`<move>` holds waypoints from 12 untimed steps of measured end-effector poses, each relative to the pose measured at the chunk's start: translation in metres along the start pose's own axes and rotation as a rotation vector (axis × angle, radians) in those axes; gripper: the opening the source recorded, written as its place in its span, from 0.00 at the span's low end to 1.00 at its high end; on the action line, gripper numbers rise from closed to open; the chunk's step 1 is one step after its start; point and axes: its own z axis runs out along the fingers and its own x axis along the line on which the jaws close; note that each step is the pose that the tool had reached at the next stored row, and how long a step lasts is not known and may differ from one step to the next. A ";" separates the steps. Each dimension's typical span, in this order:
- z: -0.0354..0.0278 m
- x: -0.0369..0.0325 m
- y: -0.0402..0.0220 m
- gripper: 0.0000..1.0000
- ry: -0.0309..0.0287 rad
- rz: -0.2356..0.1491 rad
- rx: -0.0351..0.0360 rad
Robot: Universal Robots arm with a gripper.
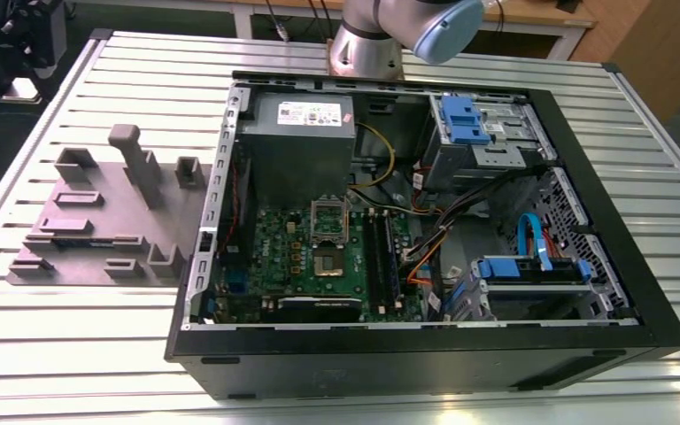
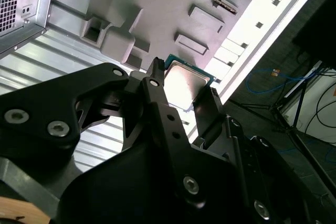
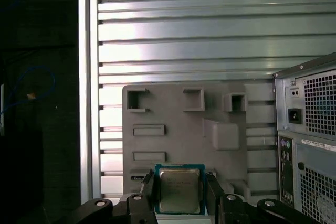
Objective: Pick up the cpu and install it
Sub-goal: 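Pick up the cpu and move it towards the insertion slot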
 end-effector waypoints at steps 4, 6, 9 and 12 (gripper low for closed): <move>0.0000 -0.0012 0.0001 0.47 0.0000 0.000 0.0000; 0.0000 -0.0018 0.0001 0.47 0.0000 0.000 0.0000; 0.0000 -0.0027 0.0001 0.47 -0.0001 0.000 0.0000; -0.0001 -0.0036 0.0002 0.47 0.0000 0.000 0.0000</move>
